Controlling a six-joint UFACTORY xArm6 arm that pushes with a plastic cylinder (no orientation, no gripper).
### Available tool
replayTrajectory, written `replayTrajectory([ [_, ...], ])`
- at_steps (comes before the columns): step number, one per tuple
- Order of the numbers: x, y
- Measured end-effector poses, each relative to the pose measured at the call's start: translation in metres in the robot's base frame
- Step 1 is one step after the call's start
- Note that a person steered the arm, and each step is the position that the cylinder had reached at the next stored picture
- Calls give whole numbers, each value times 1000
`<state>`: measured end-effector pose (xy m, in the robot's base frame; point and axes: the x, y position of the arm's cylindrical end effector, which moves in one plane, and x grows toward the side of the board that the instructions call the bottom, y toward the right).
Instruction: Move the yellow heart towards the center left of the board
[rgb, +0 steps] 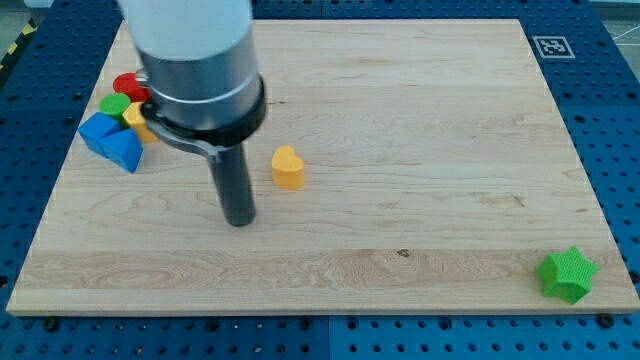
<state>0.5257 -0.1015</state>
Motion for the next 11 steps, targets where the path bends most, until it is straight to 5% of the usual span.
replayTrajectory([
  [1,3,-15],
  [2,10,20],
  [3,-9,102],
  [4,-43,125],
  [7,-45,67],
  [11,-100,-11],
])
